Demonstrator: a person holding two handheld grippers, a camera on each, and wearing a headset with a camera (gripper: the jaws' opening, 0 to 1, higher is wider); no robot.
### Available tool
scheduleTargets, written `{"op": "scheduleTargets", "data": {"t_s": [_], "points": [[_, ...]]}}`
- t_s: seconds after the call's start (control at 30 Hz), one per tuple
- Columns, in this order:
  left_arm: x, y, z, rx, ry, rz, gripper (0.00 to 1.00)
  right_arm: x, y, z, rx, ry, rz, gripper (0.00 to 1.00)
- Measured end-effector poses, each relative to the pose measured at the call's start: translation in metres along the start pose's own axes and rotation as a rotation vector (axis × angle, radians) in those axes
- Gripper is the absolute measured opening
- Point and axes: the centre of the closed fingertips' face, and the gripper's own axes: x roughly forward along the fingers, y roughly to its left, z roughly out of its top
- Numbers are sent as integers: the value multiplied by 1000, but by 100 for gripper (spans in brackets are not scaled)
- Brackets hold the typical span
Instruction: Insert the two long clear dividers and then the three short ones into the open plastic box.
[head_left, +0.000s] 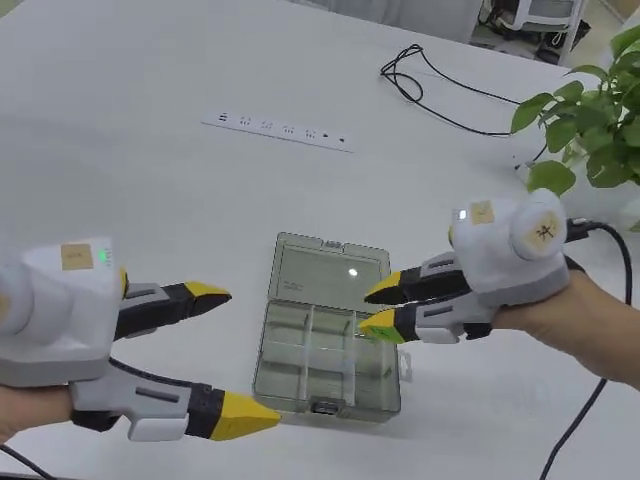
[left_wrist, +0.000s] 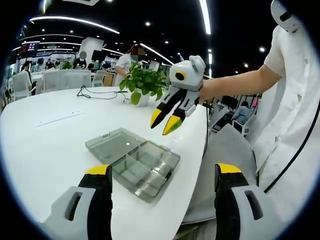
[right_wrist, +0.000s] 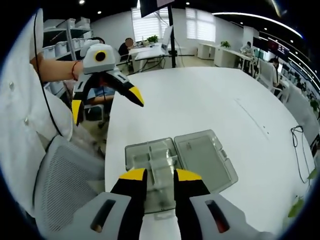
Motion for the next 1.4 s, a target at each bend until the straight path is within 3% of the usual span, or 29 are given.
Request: {"op": "scheduleTargets", "data": {"t_s": [0.3, 0.77, 1.03, 1.4], "points": [[-1, -3, 0, -2, 4, -4, 87, -39, -8, -24, 53, 1, -53, 29], [-2, -3, -5, 6, 24, 2, 93, -71, -10, -87, 101, 108, -96, 44], [-3, 0, -8, 5, 40, 4, 94, -82, -16, -139, 94, 236, -93, 51], [0, 5, -10, -6, 57, 5, 94, -82, -25, -199, -28, 447, -34, 52]]}}
